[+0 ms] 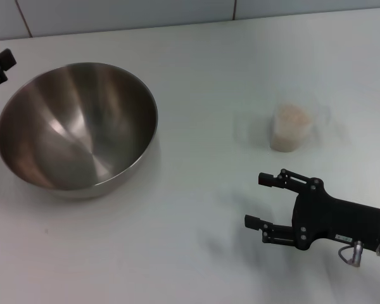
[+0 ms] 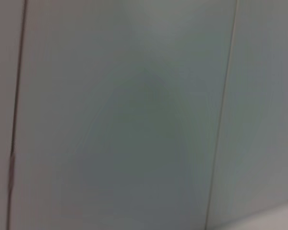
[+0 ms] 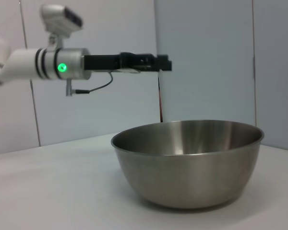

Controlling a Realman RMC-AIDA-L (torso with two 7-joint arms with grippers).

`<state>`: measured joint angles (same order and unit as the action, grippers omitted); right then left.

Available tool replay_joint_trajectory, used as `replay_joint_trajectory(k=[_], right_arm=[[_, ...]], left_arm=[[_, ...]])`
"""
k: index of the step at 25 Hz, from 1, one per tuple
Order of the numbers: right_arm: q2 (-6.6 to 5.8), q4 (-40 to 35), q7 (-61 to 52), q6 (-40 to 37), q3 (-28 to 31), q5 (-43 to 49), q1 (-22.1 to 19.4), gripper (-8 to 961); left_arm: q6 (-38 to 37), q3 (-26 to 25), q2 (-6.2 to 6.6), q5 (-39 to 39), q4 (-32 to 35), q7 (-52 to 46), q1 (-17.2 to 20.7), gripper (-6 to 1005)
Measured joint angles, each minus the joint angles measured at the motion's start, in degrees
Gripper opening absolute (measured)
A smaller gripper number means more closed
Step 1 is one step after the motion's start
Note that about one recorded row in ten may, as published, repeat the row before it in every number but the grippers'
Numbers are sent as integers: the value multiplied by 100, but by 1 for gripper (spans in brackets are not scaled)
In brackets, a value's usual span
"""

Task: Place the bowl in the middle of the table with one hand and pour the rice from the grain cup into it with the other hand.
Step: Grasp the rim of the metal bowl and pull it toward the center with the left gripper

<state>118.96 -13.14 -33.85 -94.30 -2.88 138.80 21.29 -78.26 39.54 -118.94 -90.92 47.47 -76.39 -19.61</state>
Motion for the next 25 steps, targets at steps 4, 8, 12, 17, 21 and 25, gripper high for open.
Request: replay_joint_trajectory(k=[4,8,12,17,21,25], right_arm=[[-7,-3,-2,-25,-8,-3,37,814],[-12,-4,-4,-39,-10,-3,47,814],[-14,-4,-6,-77,-11,-3,50,814],[-14,-4,-7,-80,-10,-3,53,814],[-14,-4,-8,-80,-10,7,59,814],[-14,-4,-8,-80,-10,13,60,814]], left_arm=[[1305,1573,32,-654,1662,-1584,457,863],[1599,2082,44,-1667,2443,-2712,516,863],[1433,2116,45,-3112,2661,-3907,165,863],[1370,2109,48,-3896,2316,-4395,-300,863],[1360,2089,49,-4152,2064,-4435,-486,862],[1364,2081,50,-4414,1744,-4464,-701,861]])
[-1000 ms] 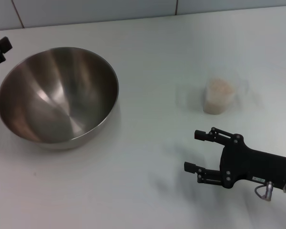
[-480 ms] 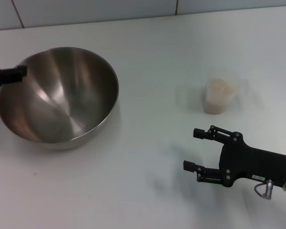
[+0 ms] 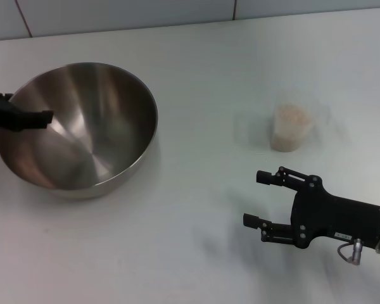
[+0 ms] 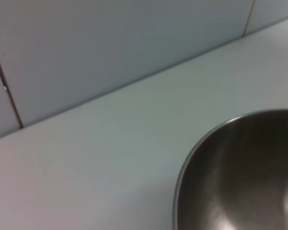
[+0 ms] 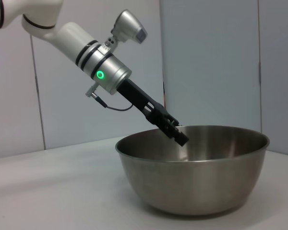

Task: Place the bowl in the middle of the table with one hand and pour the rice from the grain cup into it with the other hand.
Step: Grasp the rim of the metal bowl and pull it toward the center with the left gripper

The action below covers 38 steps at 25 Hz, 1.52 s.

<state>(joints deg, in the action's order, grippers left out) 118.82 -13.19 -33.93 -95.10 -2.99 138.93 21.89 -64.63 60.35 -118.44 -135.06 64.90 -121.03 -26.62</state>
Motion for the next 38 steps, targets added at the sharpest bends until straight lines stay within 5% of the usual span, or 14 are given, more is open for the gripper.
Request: replay_joint_trajectory(k=[11,28,29,38], right_arm=[[0,0,0,0,0,15,0,813],[-7,0,0,-9,0,20,8,813],[-9,0,0,-10,0,21,8,813],[-9,1,0,-17,0,21,9,814]], left_arm=[[107,-10,-8,-107,-179,-68,-120,859],[-14,21,-1,-457,-286,-49,-287,450],[-20,14,1,-446,-286,-44,-289,204],[-104,-16,4,-437,-242,-57,-326,119]])
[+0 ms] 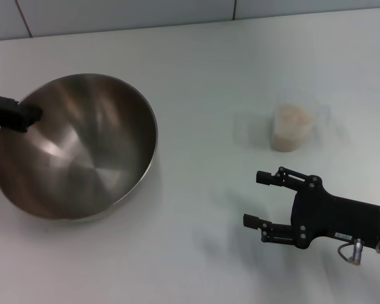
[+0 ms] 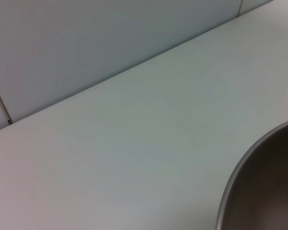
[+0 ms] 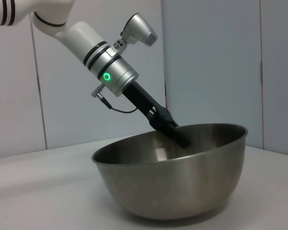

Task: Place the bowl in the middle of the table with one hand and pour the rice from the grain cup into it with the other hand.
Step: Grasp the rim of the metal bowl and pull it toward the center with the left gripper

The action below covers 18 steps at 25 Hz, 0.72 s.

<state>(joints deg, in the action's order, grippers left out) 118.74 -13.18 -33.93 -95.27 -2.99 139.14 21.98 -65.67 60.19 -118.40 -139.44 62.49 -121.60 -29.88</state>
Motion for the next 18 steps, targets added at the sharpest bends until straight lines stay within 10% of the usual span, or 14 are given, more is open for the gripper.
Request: replay_joint_trajectory(k=[18], right_arm=[[0,0,-15,11,0,-1,10,813]], left_arm=[[-840,-1095,119,-30,-631,-139,-776,64]])
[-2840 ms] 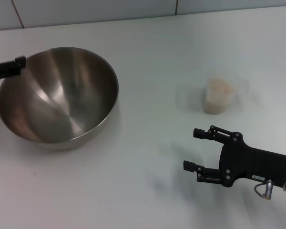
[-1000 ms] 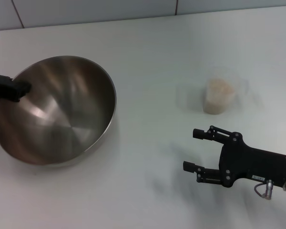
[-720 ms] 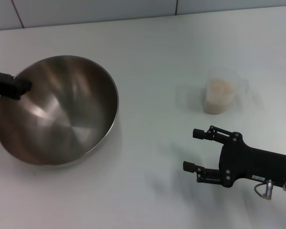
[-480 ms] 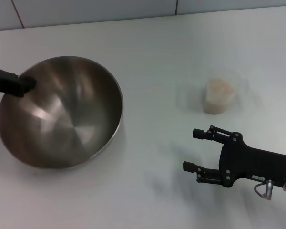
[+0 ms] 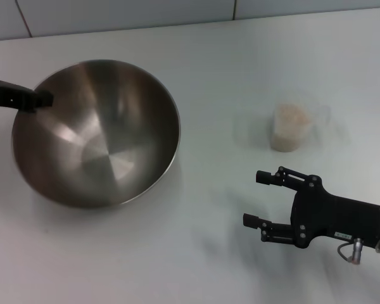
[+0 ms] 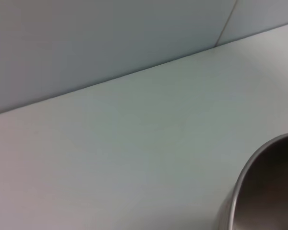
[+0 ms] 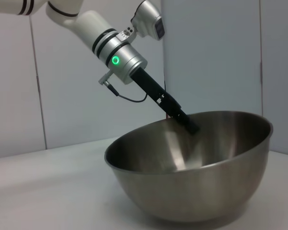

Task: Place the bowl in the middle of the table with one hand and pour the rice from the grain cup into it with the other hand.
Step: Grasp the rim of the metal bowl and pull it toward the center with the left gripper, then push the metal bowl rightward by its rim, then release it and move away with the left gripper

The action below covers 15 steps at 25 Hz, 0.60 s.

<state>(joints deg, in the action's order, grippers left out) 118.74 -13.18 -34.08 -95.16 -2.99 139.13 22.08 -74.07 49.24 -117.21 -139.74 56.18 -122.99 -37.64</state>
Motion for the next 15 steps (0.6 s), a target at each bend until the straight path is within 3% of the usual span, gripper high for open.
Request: replay_joint_trajectory(k=[2,8,11,15], right_arm=[[0,0,-34,4,0,0,13,813],[0,0,-47,5,0,0,38,814],[-4,0,-46,2,0,0,43,814],[0,0,-50,-5,0,0,54,814]], left_arm=[[-117,-76,164,-1,-283,-312,-253,45],[-291,-271,336,17,-663,-563,-582,33],[-332,-289,294,29,-716,-617,-663,34],[-250,-195,52,-52,-765,-637,-808,36]])
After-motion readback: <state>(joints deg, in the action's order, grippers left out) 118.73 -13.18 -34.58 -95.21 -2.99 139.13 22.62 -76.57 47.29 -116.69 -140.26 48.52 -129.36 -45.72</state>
